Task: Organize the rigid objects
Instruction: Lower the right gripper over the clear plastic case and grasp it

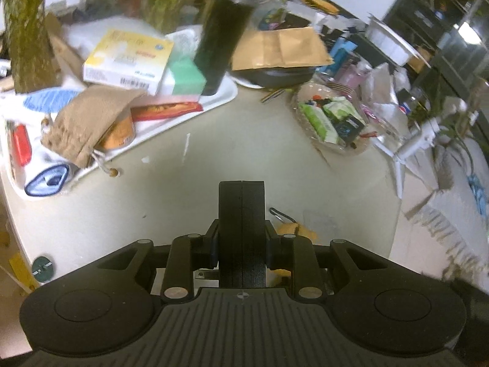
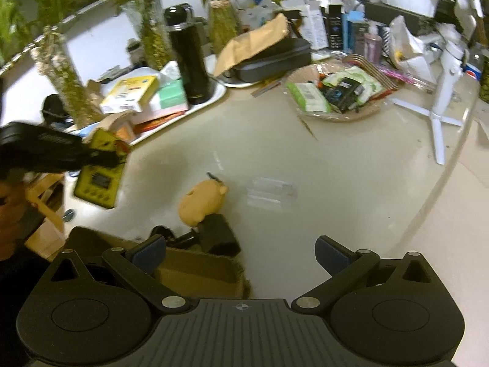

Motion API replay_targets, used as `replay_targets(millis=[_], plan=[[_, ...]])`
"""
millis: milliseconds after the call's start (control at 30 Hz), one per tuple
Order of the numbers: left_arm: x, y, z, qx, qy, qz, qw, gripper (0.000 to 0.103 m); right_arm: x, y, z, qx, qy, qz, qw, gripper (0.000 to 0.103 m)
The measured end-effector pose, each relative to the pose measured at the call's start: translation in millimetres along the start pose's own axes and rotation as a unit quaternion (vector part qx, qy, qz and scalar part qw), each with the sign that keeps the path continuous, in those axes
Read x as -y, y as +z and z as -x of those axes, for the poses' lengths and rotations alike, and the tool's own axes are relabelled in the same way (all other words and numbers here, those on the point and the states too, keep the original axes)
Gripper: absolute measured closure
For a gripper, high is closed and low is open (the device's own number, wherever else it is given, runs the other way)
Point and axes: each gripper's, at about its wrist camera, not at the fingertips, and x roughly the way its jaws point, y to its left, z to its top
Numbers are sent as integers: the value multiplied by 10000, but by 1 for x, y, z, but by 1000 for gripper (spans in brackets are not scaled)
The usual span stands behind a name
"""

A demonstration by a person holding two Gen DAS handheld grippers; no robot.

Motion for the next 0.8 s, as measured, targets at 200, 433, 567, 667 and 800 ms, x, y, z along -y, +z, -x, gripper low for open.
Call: replay_targets(millis=[200, 433, 567, 667, 800], plan=[[9, -10, 17, 153, -44, -337, 9993, 77, -2, 16, -17, -65, -176, -187, 9996, 0], [9, -25, 30, 169, -173, -620, 9978, 77, 1, 35, -51, -205, -357, -492, 9979, 0], [13, -30, 35, 206, -272, -822, 9960, 77, 6, 48, -70, -289, -455, -641, 9965, 0], [15, -31, 39, 209, -348, -876, 9953, 77, 8, 59, -84, -357, -494, -694, 9957, 0], [18, -35, 47, 297, -363, -982, 9941, 77, 12, 70, -104, -537, -565, -776, 9939, 1]])
